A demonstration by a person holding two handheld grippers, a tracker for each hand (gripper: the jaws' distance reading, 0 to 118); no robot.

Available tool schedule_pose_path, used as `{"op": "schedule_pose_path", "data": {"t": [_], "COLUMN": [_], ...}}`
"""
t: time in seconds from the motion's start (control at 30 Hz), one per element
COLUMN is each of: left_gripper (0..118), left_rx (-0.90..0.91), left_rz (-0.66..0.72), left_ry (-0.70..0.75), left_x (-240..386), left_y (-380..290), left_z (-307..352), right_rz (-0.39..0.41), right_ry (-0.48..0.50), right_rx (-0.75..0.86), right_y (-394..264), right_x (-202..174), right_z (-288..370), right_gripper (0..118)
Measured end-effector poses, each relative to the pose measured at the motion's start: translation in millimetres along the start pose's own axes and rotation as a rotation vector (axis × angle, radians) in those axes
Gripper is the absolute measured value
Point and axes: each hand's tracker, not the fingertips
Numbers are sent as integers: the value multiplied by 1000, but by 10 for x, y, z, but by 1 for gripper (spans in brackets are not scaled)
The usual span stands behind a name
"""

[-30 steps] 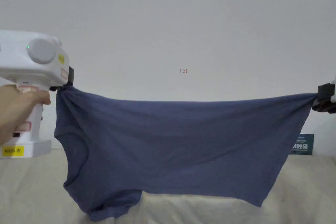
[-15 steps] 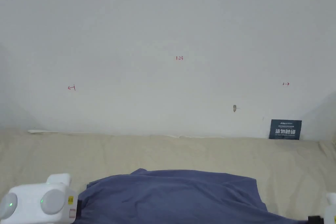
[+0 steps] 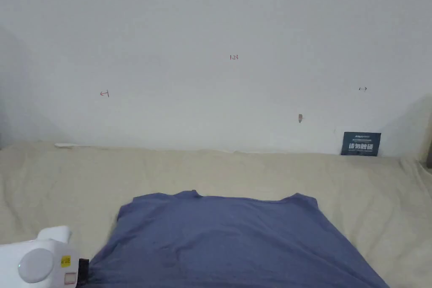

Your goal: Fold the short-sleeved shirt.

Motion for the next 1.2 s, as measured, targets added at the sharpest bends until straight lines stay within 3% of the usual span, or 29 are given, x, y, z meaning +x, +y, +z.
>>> {"op": "schedule_pose_path", "data": {"t": [0.13,0.3,0.33,0.43,0.63,0.67,0.7,0.73,0.77,0.8,0.83,0.87,1.0,1.1,1.2], "left_gripper": [1,1,1,1,1,1,4,14,39,88,113,118,117,117,115], "left_rx": [6,-25,-35,-61,-74,-66,-59,-52,-37,-33,-27,-19,-13,18,5], "left_rz": [-55,-10,-81,-47,-42,-46,-40,-29,2,-13,-21,-3,-22,-95,-35], "left_ry": [27,-6,50,20,2,1,7,-2,-15,-18,-40,-62,-142,-119,-116], "left_x": [-51,-217,-207,-283,-348,-344,-340,-348,-316,-304,-296,-292,-197,-136,-198], "left_y": [-531,-1319,-1482,-1887,-2274,-2284,-2289,-2270,-2254,-2249,-2239,-2244,-2228,-2318,-2460], "left_z": [397,811,880,1048,1177,1175,1169,1151,1160,1176,1203,1237,1469,1618,1636], "right_rz": [37,48,56,80,46,54,70,79,59,75,97,107,99,24,58], "right_ry": [-11,-48,-41,-74,-66,-78,-85,-125,-167,-143,-114,-125,-133,-24,-16], "right_rx": [-5,-30,-40,-63,-69,-58,-51,-55,-52,-44,-9,26,105,171,160], "right_y": [-489,-1217,-1370,-1776,-2029,-2034,-2027,-1999,-1991,-1993,-1995,-1987,-1965,-2142,-2379], "right_x": [130,429,506,623,821,793,767,731,688,656,628,601,456,371,259], "right_z": [367,731,784,931,977,981,978,968,987,1018,1075,1133,1371,1606,1690], "right_gripper": [3,3,3,3,4,9,29,55,80,94,94,94,94,94,90]}}
